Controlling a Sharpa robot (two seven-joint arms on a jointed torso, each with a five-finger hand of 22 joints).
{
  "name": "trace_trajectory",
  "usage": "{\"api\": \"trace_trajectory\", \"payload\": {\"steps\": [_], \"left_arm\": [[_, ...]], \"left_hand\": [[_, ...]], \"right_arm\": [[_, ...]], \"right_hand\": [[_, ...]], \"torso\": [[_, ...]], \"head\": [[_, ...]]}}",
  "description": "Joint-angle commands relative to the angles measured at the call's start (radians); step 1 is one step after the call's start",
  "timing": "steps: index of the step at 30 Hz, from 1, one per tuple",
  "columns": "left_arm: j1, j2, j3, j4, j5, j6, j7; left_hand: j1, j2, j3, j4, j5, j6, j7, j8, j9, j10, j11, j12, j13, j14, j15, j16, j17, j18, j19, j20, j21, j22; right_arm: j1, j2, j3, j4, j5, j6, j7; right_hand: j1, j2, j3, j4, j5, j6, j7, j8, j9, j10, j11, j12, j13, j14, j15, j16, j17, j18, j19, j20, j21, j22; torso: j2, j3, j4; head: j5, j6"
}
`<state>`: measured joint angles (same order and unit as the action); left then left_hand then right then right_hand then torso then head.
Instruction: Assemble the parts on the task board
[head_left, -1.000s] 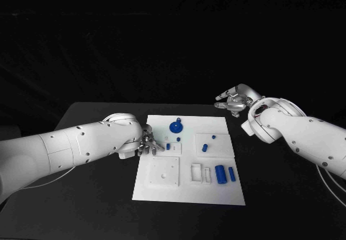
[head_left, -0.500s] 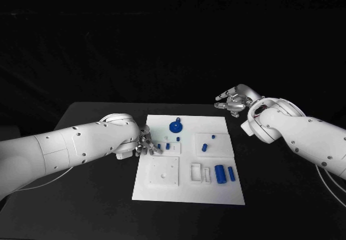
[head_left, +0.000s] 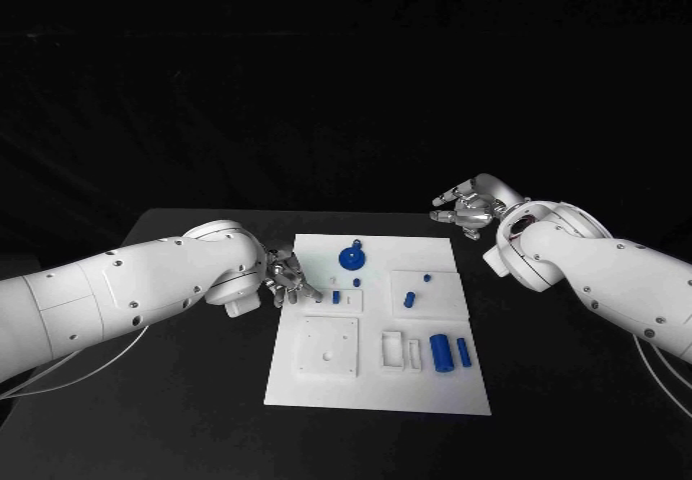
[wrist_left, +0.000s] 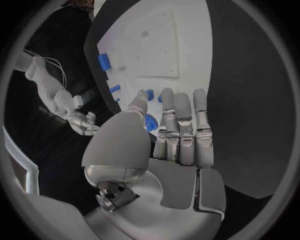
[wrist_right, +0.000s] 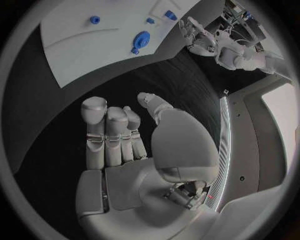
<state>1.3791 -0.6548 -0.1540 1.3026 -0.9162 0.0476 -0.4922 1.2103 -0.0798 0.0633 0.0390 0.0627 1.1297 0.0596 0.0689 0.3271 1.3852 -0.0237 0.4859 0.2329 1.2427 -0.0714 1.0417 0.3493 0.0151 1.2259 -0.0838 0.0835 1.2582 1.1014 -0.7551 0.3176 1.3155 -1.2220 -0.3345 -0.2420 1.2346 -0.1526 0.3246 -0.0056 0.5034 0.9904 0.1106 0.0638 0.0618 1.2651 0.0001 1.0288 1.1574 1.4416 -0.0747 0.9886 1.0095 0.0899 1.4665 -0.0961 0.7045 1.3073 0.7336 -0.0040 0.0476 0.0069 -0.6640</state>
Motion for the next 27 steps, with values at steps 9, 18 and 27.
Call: {"api": "trace_trajectory", "payload": {"steps": [9, 18, 27], "left_arm": [[0.011, -0.024, 0.020, 0.026, 0.055, -0.171, 0.248], [0.017, 0.034, -0.011, -0.002, -0.078, -0.295, 0.482], [0.016, 0.114, -0.052, -0.076, -0.178, -0.341, 0.534]], "left_hand": [[0.186, 0.086, 0.022, -0.179, 0.052, -0.005, 0.043, -0.002, -0.144, -0.134, 0.076, -0.331, -0.171, -0.097, 0.068, -0.223, -0.130, -0.011, -0.136, 0.056, -0.018, -0.192], [0.227, 0.106, 0.029, -0.245, 0.095, 0.024, 0.046, -0.006, -0.228, -0.147, 0.091, -0.426, -0.174, -0.062, 0.061, -0.178, -0.108, 0.023, -0.125, 0.048, 0.034, -0.077], [0.180, 0.107, 0.037, -0.253, 0.079, 0.022, 0.045, -0.007, -0.258, -0.153, 0.092, -0.427, -0.174, -0.018, 0.059, -0.170, -0.107, 0.038, -0.098, 0.053, 0.034, -0.029]], "right_arm": [[-0.001, -0.004, 0.000, -0.015, 0.013, -0.006, 0.021], [-0.001, 0.000, 0.000, -0.025, 0.041, -0.028, 0.050], [-0.001, 0.007, 0.000, -0.038, 0.074, -0.025, 0.092]], "right_hand": [[-0.007, 0.002, 0.007, 0.000, 0.004, 0.004, 0.004, -0.003, -0.001, -0.010, -0.004, -0.015, -0.014, 0.002, 0.001, -0.024, -0.021, 0.010, 0.052, 0.003, -0.026, 0.064], [0.000, -0.006, 0.031, -0.012, -0.001, 0.011, 0.004, -0.002, 0.000, -0.068, -0.010, -0.309, -0.314, -0.011, 0.000, -0.303, -0.203, 0.025, 0.031, 0.006, -0.499, -0.197], [0.002, -0.008, 0.080, -0.027, -0.015, 0.038, 0.015, -0.003, 0.000, -0.024, 0.024, -0.717, -0.788, -0.040, 0.045, -0.681, -0.417, 0.011, -0.066, 0.049, -0.642, -0.560]], "torso": [[0.003, -0.0012, -0.0025], [0.005, -0.0030, -0.0049], [0.009, -0.0056, -0.0105]], "head": [[-0.011, 0.014], [-0.013, 0.027], [-0.017, 0.035]]}}
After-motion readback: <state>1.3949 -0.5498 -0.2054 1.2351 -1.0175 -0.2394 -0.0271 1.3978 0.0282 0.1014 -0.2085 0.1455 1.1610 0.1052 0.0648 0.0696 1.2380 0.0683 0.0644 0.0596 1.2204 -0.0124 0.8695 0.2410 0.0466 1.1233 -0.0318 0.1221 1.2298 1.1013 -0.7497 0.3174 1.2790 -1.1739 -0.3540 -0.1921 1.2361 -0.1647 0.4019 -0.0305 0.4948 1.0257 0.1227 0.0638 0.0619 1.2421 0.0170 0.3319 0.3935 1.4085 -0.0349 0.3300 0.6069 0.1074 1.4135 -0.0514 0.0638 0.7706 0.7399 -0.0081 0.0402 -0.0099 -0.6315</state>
